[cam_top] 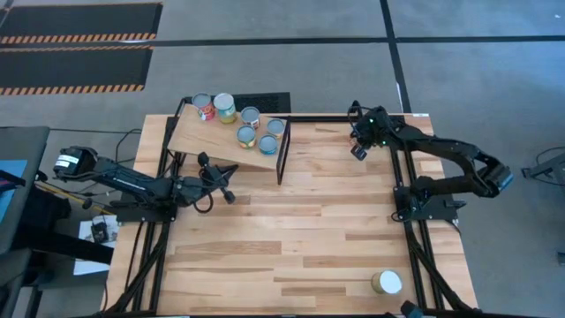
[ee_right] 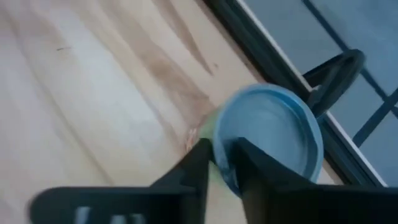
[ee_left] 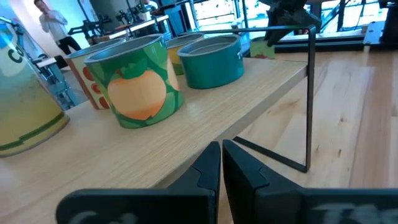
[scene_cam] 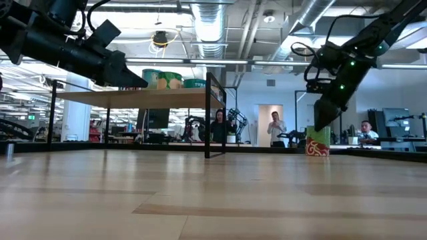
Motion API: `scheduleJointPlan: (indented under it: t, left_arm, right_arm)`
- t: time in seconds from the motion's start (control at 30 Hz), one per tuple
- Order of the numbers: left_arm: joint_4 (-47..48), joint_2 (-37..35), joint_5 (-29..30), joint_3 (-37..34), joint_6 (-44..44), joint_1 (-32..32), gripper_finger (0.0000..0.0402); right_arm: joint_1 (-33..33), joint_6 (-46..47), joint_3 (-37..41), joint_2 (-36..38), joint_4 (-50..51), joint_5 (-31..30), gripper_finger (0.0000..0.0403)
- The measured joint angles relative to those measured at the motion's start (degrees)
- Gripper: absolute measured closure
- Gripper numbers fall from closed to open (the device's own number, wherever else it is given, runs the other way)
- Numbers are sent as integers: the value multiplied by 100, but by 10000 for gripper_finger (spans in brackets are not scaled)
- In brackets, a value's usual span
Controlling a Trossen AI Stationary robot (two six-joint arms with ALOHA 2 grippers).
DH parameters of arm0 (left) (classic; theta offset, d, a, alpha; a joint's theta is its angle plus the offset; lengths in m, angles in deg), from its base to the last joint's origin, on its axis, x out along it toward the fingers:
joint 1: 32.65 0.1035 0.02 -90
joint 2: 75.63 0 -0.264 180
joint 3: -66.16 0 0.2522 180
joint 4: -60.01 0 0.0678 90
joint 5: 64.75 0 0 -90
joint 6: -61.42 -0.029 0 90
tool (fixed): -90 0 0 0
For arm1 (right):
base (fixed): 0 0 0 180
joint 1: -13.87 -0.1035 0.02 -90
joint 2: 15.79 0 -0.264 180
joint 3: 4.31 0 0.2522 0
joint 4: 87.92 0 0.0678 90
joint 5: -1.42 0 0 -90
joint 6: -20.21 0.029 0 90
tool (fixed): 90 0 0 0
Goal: Pick and place cans onto a shelf
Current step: Put the canned spaghetti sauce on the shelf
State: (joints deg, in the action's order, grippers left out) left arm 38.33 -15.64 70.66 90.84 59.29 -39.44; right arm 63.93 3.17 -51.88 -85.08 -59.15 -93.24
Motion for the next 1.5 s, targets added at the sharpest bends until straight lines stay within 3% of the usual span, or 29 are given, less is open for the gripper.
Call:
scheduleJointPlan:
  t: [0.13,0.2,0.47,0.67,0.87,1.13,1.3,1.5]
  left_arm:
    - [10,0,-13,0,-64,0,393]
    - [26,0,-13,0,-115,0,393]
    - [56,2,-133,0,-127,0,393]
    - [50,0,-267,0,-127,10,393]
    - [44,0,-823,0,-80,15,393]
    - [-39,0,-1564,2,-13,11,393]
    - [-200,1,-1991,21,-159,3,393]
    - [-155,2,-2454,266,-396,-134,393]
  right_arm:
    - [-302,9,-369,20,502,211,380]
    - [-522,16,-542,59,643,386,391]
    - [-1832,245,-832,144,769,1470,370]
    - [-3234,362,-826,-316,-40,1548,383]
    - [-4182,128,-932,-1103,-863,1550,376]
    - [-4718,-856,-1904,-2289,-826,1559,376]
    - [-4752,-1420,-2521,-2790,-766,1979,369]
    - [-4793,-1482,-3022,-3213,-756,2147,358]
